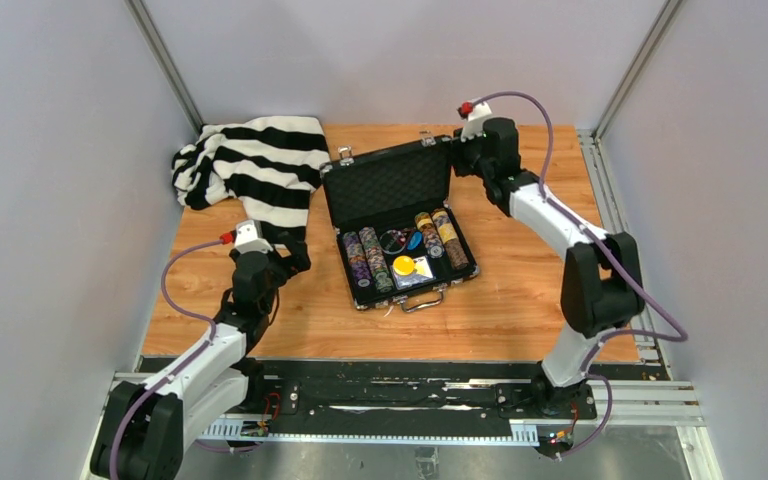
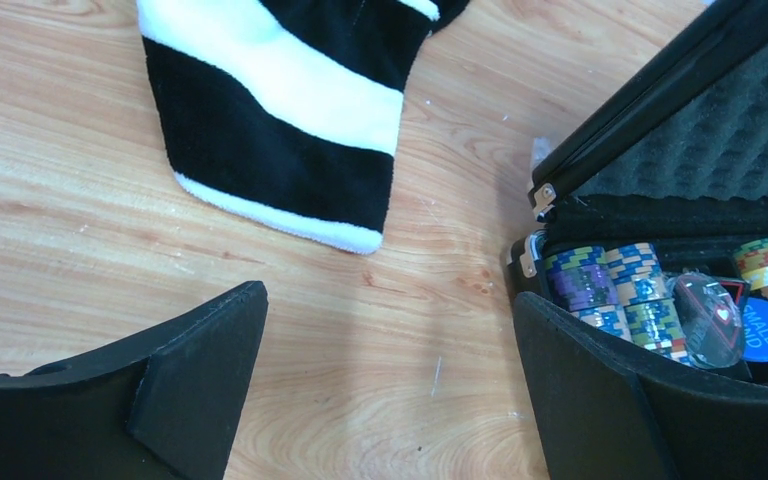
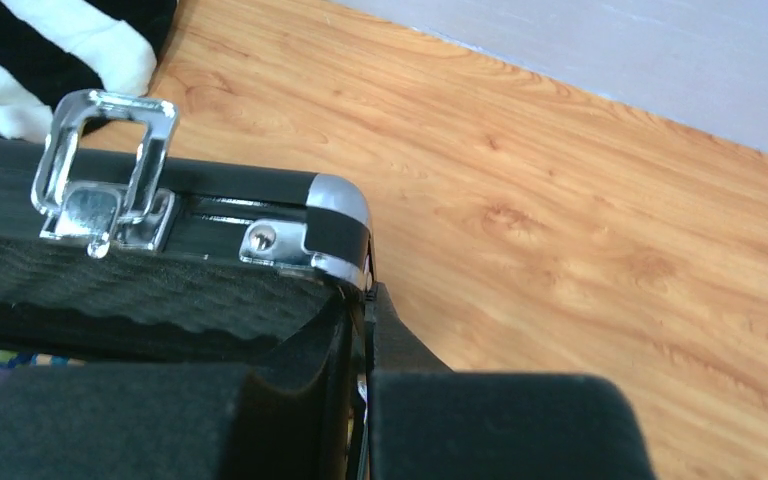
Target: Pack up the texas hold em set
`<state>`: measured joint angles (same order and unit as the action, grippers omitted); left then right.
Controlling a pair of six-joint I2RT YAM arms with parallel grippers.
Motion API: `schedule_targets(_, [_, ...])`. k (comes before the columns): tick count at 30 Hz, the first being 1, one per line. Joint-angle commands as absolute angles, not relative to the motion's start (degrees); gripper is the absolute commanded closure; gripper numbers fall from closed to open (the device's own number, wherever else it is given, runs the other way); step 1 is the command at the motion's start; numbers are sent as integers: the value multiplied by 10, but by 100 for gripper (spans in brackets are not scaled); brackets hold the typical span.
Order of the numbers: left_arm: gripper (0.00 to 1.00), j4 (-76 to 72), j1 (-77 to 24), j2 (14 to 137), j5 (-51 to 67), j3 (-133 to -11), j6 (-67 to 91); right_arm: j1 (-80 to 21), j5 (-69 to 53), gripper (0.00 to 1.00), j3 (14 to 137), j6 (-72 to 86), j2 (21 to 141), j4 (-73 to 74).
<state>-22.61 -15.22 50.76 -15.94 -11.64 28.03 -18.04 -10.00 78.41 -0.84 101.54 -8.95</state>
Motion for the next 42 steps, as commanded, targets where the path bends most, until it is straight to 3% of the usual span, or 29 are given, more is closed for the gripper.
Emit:
schedule_targets(1, [2, -233, -161, 475, -150, -116, 278, -180, -134, 96, 656, 36, 920, -129])
schedule_targets(5, [2, -223, -163, 408, -137, -110, 300, -237, -77, 46, 476, 74, 777, -116])
schedule_targets(8, [3, -203, -166, 358, -129, -110, 314, -330, 3, 34, 325, 134, 601, -41])
schedule_targets(11, [3, -181, -167, 332, -120, -119, 323, -525, 104, 33, 223, 248, 368, 96])
schedule_targets(14, [3, -176, -171, 332, -101, -122, 340, -665, 156, 50, 149, 352, 112, 172])
schedule_targets(16, [4, -176, -174, 338, -85, -122, 351, -705, 182, 51, 150, 345, -3, 194])
schedule_targets(24, [8, -172, -191, 373, -43, -163, 329, -709, 322, 48, 361, 135, 316, 231])
schedule_targets(29, [12, -175, -229, 462, 2, -212, 328, -673, 341, 42, 401, 68, 404, 177])
schedule_targets(31, [12, -175, -271, 508, -8, -238, 311, -623, 289, 42, 408, 52, 415, 155])
schedule_targets(35, [10, -182, -331, 599, 11, -295, 292, -475, 67, 42, 433, 47, 456, 121])
schedule_targets(42, [9, -250, -339, 710, 111, -317, 330, -290, -218, 44, 476, 84, 598, 52])
